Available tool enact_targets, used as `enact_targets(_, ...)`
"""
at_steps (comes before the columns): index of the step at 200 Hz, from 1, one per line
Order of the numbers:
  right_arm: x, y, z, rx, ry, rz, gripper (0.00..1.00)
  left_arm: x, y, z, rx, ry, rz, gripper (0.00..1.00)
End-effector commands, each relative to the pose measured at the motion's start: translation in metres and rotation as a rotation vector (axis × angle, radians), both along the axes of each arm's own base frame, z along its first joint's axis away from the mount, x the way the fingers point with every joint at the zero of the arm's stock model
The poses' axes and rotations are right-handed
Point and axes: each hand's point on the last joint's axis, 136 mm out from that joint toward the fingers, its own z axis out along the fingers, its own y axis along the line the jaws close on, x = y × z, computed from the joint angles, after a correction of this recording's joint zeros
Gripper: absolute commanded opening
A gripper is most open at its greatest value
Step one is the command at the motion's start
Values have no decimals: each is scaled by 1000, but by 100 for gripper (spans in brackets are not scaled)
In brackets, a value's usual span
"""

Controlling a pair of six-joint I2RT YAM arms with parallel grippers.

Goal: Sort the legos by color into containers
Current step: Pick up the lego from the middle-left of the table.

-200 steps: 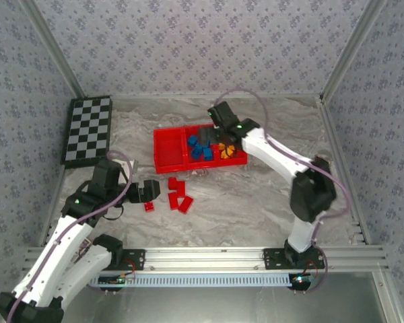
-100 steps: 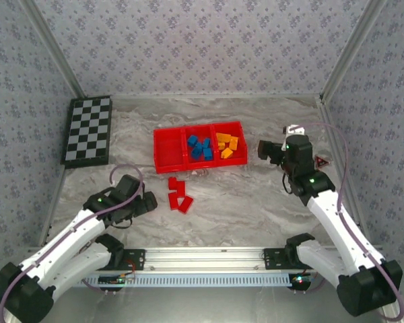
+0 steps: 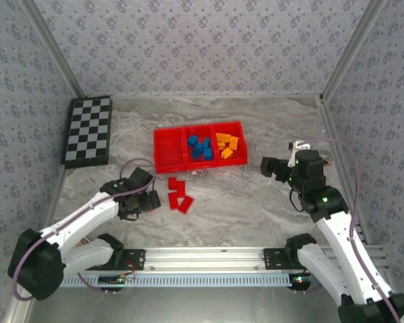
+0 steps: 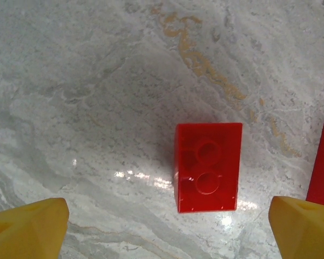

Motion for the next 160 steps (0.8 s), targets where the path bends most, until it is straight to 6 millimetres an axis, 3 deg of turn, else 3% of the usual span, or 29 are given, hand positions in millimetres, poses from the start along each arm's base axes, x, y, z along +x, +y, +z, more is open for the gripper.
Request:
enact_targets(1,-17,-6,-18,18,81,-30,99,9,-7,4,17,7,-48,92)
enact_targets(60,-46,-20,-46,-1,176,-87,95,17,-18,-12,33,81,-77,77)
enact_targets(125,-50,-27,-38,-16,138,-123,92,23,-17,-24,30,99,-56,62)
enact_targets(160,-51,-26,-38,-29,128,-118,92,29,-21,-25,-16,86,-51,47)
